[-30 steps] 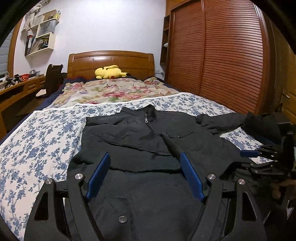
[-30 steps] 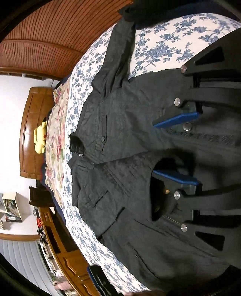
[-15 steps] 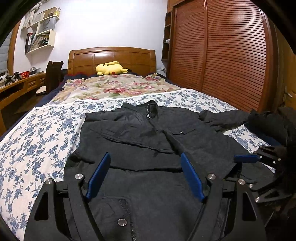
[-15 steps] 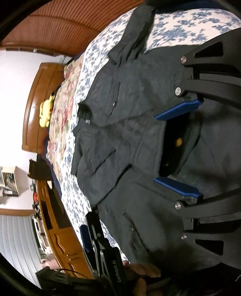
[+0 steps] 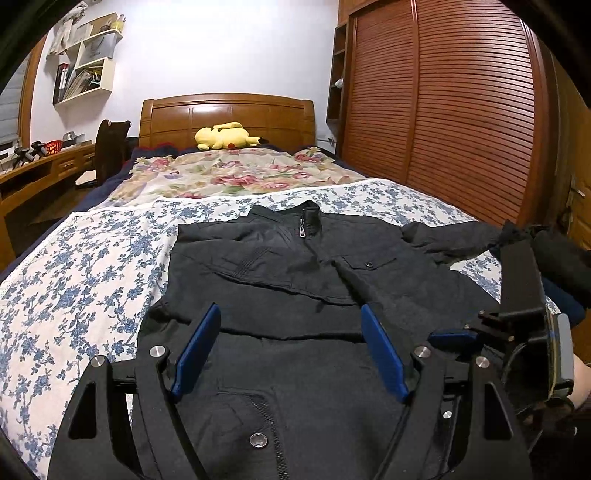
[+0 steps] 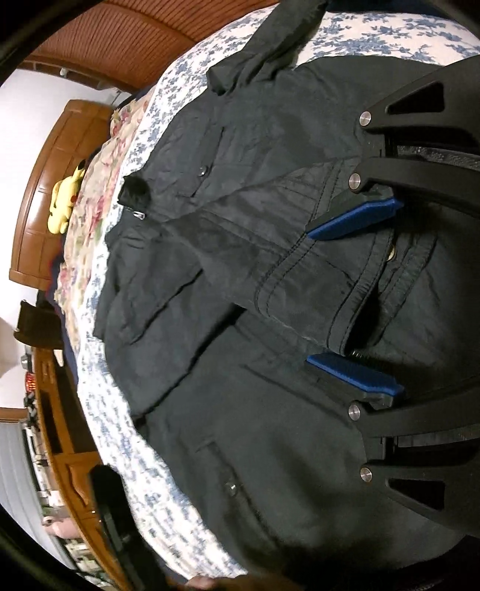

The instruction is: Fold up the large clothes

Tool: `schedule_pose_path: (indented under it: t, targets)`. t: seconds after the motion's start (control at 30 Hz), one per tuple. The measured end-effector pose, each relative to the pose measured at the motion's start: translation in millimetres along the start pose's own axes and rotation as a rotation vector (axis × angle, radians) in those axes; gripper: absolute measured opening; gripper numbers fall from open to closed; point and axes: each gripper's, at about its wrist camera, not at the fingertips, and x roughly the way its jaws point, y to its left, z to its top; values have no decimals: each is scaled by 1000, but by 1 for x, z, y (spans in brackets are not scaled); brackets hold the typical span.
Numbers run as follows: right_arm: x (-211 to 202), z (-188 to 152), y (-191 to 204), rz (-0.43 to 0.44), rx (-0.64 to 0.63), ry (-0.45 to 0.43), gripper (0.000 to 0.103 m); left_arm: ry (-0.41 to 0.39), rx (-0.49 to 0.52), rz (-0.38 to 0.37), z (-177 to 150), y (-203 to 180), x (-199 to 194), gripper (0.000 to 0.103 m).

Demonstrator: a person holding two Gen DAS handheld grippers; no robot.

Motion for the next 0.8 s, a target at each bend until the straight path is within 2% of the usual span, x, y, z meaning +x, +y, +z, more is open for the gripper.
schedule_pose_path:
  t: [0.1, 0.2, 0.23, 0.27, 0.33, 0.63, 0.8]
  targets:
    - [3, 2, -4, 7, 5, 1, 65, 1, -2, 1, 0, 0, 0, 79]
    - [4, 4, -9, -1, 1, 4, 51, 1, -3, 0, -1, 1, -1, 79]
    - [2, 5, -3, 1, 1, 3, 38, 1, -1, 0, 0, 0, 0, 79]
    - [2, 5, -4, -2, 0, 5, 20, 1, 0, 0, 0, 1, -1, 79]
    - [-2, 5, -2, -11, -5, -3, 11, 1, 0, 0, 0, 0, 0, 79]
    - [-61, 11, -5, -12, 14, -122, 9, 1, -1, 0, 0, 0, -1, 79]
    - [-102, 15, 0, 40, 46, -198, 8, 0, -2, 1, 0, 1, 0, 79]
